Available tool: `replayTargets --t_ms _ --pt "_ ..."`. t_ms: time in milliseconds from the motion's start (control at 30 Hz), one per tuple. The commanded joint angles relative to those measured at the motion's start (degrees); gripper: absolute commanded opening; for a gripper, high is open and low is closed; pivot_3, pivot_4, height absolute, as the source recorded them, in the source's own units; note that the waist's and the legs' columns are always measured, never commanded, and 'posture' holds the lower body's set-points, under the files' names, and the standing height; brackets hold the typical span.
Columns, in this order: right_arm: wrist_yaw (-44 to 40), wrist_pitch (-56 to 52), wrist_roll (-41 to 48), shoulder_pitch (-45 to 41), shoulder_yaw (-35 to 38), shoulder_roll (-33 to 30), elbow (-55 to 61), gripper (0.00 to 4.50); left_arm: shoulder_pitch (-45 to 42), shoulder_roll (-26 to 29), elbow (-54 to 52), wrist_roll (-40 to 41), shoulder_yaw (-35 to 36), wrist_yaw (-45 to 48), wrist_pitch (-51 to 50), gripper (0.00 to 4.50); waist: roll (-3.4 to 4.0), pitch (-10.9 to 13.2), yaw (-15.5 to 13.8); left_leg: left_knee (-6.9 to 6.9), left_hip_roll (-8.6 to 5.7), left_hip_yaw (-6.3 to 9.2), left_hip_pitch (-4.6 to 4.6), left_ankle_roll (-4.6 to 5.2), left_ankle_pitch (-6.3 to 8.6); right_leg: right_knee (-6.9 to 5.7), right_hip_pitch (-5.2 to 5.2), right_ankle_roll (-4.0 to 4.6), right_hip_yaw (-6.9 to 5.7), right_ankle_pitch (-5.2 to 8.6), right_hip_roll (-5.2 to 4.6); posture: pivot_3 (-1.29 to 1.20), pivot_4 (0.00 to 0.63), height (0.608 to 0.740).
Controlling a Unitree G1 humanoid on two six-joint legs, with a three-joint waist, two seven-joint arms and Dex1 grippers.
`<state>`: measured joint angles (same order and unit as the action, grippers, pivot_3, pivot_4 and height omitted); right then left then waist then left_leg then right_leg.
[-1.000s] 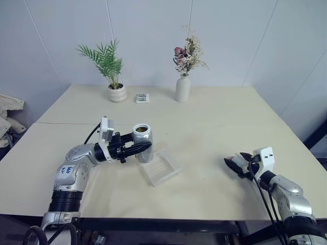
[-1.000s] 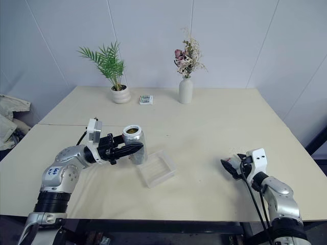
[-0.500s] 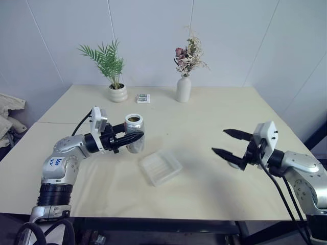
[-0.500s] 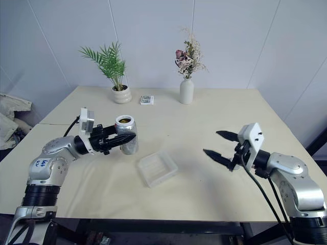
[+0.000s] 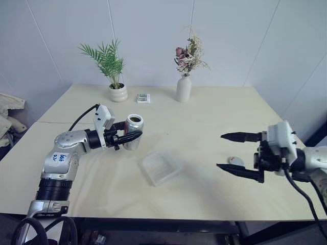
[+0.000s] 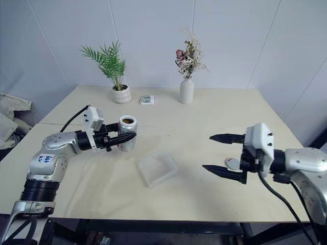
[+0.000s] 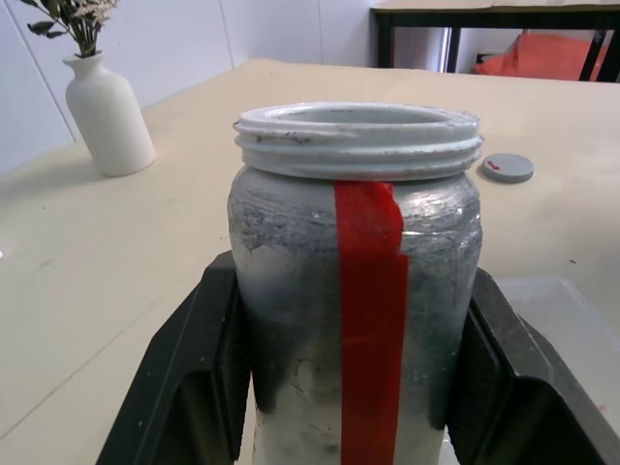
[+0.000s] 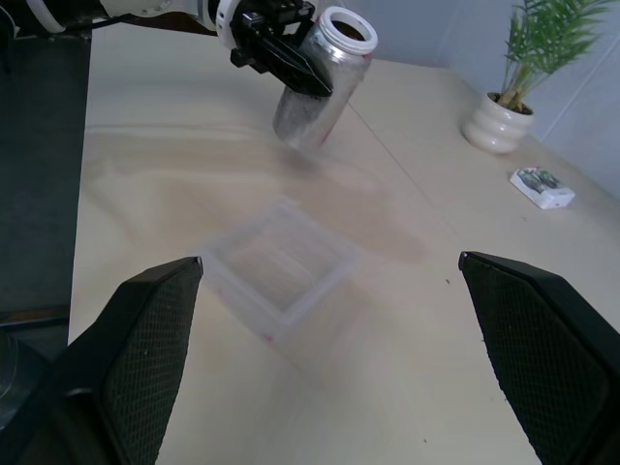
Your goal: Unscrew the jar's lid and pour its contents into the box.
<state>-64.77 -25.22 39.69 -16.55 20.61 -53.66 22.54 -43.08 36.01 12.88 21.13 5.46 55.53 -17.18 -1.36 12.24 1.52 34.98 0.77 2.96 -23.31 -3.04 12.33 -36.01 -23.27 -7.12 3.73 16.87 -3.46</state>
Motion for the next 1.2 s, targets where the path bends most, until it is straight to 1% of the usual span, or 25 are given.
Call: replayTargets --t_ms 33,100,167,267,467,500,533,567,667,700,767,800,833,867,900,933,967,1000,1033,1133,1200 --pt "0.08 -1.33 2.15 2.02 4.47 -1.9 2.17 4.48 -1.78 0.69 0.92 -1.2 0.37 -0.55 1.54 2.11 0.0 0.0 0.02 0.0 0.0 -0.01 0.0 0.0 0.0 0.0 0.0 0.0 0.0 0.0 0.0 0.0 0.15 0.74" --pt "1.53 -1.71 2.48 3.31 4.45 -0.99 3.38 4.48 -2.31 0.16 1.48 -0.49 -0.13 0.44 0.05 2.11 0.0 0.0 0.09 0.02 0.0 -0.02 0.0 0.01 0.0 0.0 0.01 0.0 0.0 0.0 0.0 0.0 0.15 0.74" --pt "3.57 -1.77 2.74 4.26 3.87 0.42 4.83 4.48 -1.98 0.06 1.35 -2.18 -1.18 0.13 1.94 2.11 0.0 0.0 0.05 0.03 0.0 -0.03 0.01 0.0 0.0 -0.01 0.01 0.0 0.0 0.0 0.0 0.0 0.15 0.74" --pt "5.26 -1.94 3.07 4.98 2.99 1.59 6.07 4.48 -2.19 0.01 1.23 -1.17 -1.71 1.32 -0.1 2.11 0.0 0.0 0.07 0.04 0.0 -0.05 0.01 0.0 0.0 -0.01 0.0 0.0 0.04 0.0 0.0 0.0 0.15 0.74" --pt "7.66 -1.86 3.16 5.45 1.87 3.44 6.09 4.48 -2.93 0.52 2.23 -9.64 -6.53 -0.05 9.25 2.11 0.0 0.0 -0.03 0.05 -0.02 -0.07 0.0 0.01 0.0 0.0 0.01 -0.01 0.05 -0.01 -0.01 0.0 0.15 0.74" --pt "7.73 -1.68 3.02 5.48 1.67 3.52 5.88 4.48 -3.08 0.86 2.58 -12.62 -7.78 -1.12 13.26 2.11 0.0 0.0 -0.02 0.05 -0.02 -0.07 0.0 0.01 0.0 0.0 0.01 -0.01 0.06 -0.01 -0.01 0.0 0.15 0.74" --pt "7.94 -1.44 2.78 5.48 1.26 3.8 5.62 4.48 -3.36 2.51 2.78 -20.8 -11.27 -5.11 21.35 2.11 0.0 0.0 0.0 0.05 -0.01 -0.07 0.0 0.0 0.0 0.0 0.0 -0.01 0.06 -0.01 -0.01 0.0 0.15 0.74" --pt "8.11 -1.27 2.63 5.49 0.96 4.01 5.46 4.48 -3.59 3.68 3.07 -26.85 -13.76 -8.07 27.41 2.11 -0.02 0.0 0.02 0.05 -0.01 -0.07 0.01 0.0 0.0 0.0 0.0 -0.01 0.06 -0.01 0.0 0.0 0.15 0.74" --pt "9.09 -0.97 2.4 4.8 -0.31 5.23 4.81 4.48 -6.14 4.31 3.62 -37.38 -17.99 -15.03 38.36 2.11 -0.02 0.01 -0.14 0.02 -0.01 -0.11 0.02 0.0 0.0 0.02 0.0 -0.01 0.12 -0.01 0.0 0.0 0.15 0.74" --pt "9.37 -0.85 2.27 4.52 -0.76 5.67 4.62 4.48 -7.72 4.81 3.76 -43.27 -18.91 -21.26 42.69 2.11 -0.04 0.01 -0.17 0.03 -0.02 -0.12 0.0 0.0 0.0 0.03 0.0 -0.03 0.13 -0.02 0.0 0.0 0.15 0.74" --pt "9.86 -0.66 2.03 4.13 -1.37 6.35 4.47 4.48 -10.29 5.1 4.7 -49.29 -19.72 -27.58 46.9 2.11 -0.06 0.02 -0.26 0.07 -0.04 -0.12 -0.04 0.01 0.01 0.07 0.0 -0.1 0.15 -0.06 -0.01 0.0 0.15 0.74" --pt "10.12 -0.65 2.05 3.92 -1.64 6.72 4.37 4.48 -11.84 6.11 4.1 -55.36 -20.58 -33.37 49.42 2.11 -0.07 0.03 -0.27 0.09 -0.05 -0.13 -0.05 0.02 0.01 0.07 0.0 -0.14 0.18 -0.08 -0.01 0.0 0.15 0.74" --pt "10.26 -0.65 2.04 3.69 -1.84 6.96 4.19 4.48 -12.93 6.74 3.97 -59.56 -21.24 -37.34 51.18 2.11 -0.08 0.04 -0.25 0.1 -0.06 -0.14 -0.06 0.04 0.02 0.08 -0.01 -0.16 0.2 -0.09 -0.01 0.0 0.15 0.74" --pt "10.79 -0.7 2.09 3.08 -2.38 7.63 3.9 4.48 -14.67 8.04 2.32 -65.43 -21.76 -44.03 54.78 2.11 -0.08 0.04 -0.06 0.1 -0.06 -0.15 -0.07 0.05 0.03 0.11 0.0 -0.18 0.21 -0.1 -0.01 0.0 0.15 0.74" --pt "11.19 -0.73 2.13 2.66 -2.78 8.09 3.7 4.48 -15.93 8.94 1.35 -69.55 -22.19 -49.02 57.31 2.11 -0.1 0.05 0.09 0.09 -0.06 -0.2 -0.05 0.09 0.05 0.08 -0.01 -0.21 0.27 -0.12 -0.01 0.0 0.15 0.74" --pt "11.32 -0.51 1.82 2.19 -3.31 8.49 3.28 4.48 -16.56 9.37 1.76 -69.2 -22.57 -49.33 60.34 2.11 -0.09 0.05 0.12 0.07 -0.05 -0.23 -0.05 0.1 0.06 0.1 -0.02 -0.23 0.29 -0.13 -0.01 0.0 0.15 0.74" --pt "11.5 -0.23 1.41 1.71 -3.84 8.89 2.8 4.48 -16.54 10.9 0.6 -73.15 -23.54 -53.3 63.03 2.11 -0.1 0.05 0.16 0.07 -0.05 -0.26 -0.03 0.11 0.08 0.1 -0.02 -0.23 0.31 -0.13 -0.01 0.0 0.15 0.74" --pt "11.53 0.06 1.1 1.34 -4.19 9.16 2.38 4.48 -16.09 11.89 0.67 -75.12 -24.34 -54.67 64.69 2.11 -0.08 0.03 0.15 0.06 -0.05 -0.29 -0.01 0.11 0.09 0.09 -0.02 -0.24 0.34 -0.13 -0.01 0.0 0.15 0.74" --pt "11.67 0.23 1.01 0.88 -4.48 9.52 1.94 4.48 -15.67 12.81 0.25 -78.31 -24.95 -58.11 65.71 2.11 -0.06 0.03 0.1 0.05 -0.05 -0.33 0.01 0.12 0.11 0.08 -0.01 -0.25 0.37 -0.12 -0.01 0.0 0.15 0.74" --pt "12.17 0.5 0.99 -0.04 -4.89 10.62 0.95 4.48 -15.0 14.41 -1.03 -89.25 -28.73 -67.49 66.16 2.11 -0.07 0.03 0.05 0.06 -0.06 -0.38 0.04 0.14 0.12 0.02 -0.03 -0.27 0.44 -0.11 0.0 0.0 0.15 0.74" --pt "12.65 1.08 0.1 -0.89 -5.79 11.53 0.2 4.48 -14.36 14.48 -3.41 -98.59 -31.83 -76.67 62.06 2.11 -0.08 0.03 0.0 0.1 -0.08 -0.38 0.02 0.14 0.11 0.02 -0.02 -0.32 0.45 -0.14 0.0 0.0 0.15 0.74"
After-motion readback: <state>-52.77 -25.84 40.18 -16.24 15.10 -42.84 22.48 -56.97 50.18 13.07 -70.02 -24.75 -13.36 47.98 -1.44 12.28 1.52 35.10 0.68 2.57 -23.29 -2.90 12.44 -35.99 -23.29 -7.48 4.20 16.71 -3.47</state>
